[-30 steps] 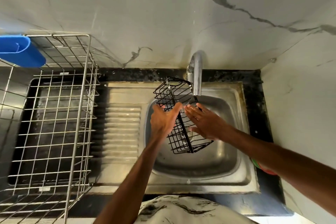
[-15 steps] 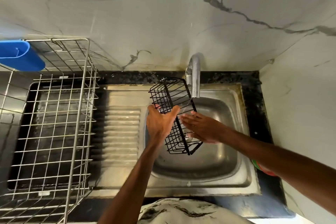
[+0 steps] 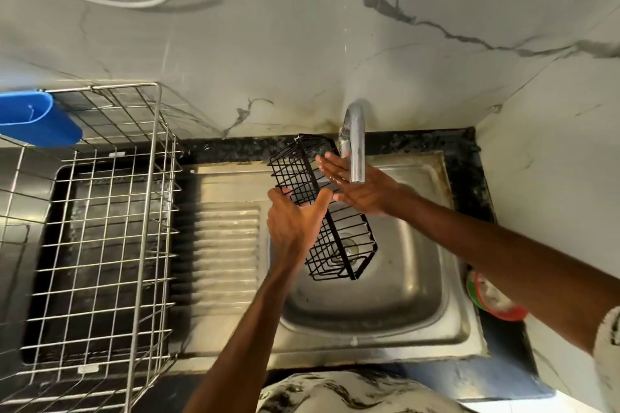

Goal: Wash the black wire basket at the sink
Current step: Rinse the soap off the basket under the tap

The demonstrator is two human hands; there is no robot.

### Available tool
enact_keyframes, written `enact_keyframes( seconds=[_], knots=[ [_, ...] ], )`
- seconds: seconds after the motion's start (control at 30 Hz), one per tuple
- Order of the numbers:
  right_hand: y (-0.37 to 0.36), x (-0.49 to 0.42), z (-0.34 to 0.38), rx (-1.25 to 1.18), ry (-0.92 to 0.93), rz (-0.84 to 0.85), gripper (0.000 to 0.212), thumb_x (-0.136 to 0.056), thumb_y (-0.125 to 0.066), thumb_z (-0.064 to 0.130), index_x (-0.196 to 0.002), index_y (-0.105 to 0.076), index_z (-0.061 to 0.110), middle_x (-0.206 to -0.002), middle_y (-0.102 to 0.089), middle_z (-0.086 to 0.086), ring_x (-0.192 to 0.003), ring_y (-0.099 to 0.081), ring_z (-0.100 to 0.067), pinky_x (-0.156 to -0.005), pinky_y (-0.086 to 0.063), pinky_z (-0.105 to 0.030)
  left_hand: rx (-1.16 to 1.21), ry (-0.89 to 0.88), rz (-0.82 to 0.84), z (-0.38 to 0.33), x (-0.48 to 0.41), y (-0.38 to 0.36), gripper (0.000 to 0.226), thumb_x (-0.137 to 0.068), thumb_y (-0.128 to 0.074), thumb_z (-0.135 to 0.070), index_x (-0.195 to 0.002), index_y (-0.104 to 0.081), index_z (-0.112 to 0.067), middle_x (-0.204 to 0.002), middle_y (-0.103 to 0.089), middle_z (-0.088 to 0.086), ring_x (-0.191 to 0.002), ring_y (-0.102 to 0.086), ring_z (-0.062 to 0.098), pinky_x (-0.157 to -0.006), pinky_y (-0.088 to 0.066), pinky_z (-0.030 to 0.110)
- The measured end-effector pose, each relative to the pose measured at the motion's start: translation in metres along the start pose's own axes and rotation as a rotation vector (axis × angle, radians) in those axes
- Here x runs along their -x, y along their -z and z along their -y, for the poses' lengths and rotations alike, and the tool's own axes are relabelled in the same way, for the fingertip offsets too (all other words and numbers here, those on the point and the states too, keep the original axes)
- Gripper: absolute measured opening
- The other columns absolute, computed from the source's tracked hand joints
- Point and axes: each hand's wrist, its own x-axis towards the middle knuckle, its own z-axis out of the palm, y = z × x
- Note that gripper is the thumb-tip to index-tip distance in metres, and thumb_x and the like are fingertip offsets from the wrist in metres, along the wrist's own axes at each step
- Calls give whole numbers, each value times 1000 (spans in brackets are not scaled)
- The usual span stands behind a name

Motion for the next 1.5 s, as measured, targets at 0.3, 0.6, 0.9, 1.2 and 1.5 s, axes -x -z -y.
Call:
enact_keyframes(
  seconds=[0.3, 0.6, 0.9, 1.2, 1.5],
  knots=[
    [-55, 80, 16, -88, 98, 146, 60, -110, -12, 49, -162, -8, 19, -170, -1, 1, -156, 10, -11, -128, -8, -44, 111, -18, -32, 14, -8, 5, 89, -77, -81, -59, -131, -43, 0, -92, -50, -6, -73, -47, 4, -55, -34, 17],
    [-13, 29, 1, 124, 156, -7, 57, -111, -20, 38, -162, -4, 19, -169, 8, -3, -156, 11, -21, -124, 2, -50, 107, -78, -45, 7, -4, 8, 84, -64, -64, -72, -115, -36, -12, -83, -41, -12, -69, -41, 2, -52, -36, 18],
    [-52, 52, 4, -25, 174, 19, 99, -87, -57, -5, -162, 1, 20, -170, 12, 0, -156, 13, -17, -126, -11, -38, 119, -93, -127, 11, -18, 22, 91, -68, -79, -63, -125, -42, -2, -85, -51, -5, -69, -45, 5, -55, -37, 18],
    [-30, 48, 14, -752, -362, -430, 33, -96, -53, -7, -116, -74, 8, -115, -75, -5, -97, -72, -2, -91, -56, -18, 76, -124, -121, 10, -17, 19, 87, -59, -66, -70, -115, -41, -9, -84, -50, -8, -68, -47, 6, -64, -43, 31],
    [-19, 8, 14, -988, -538, -364, 27, -98, -57, 0, -121, -70, 4, -125, -71, -11, -115, -68, -21, -98, -57, -38, 106, -120, -118, 9, -16, 18, 95, -53, -60, -75, -118, -42, -8, -95, -62, 1, -80, -59, 20, -70, -42, 31]
  ],
)
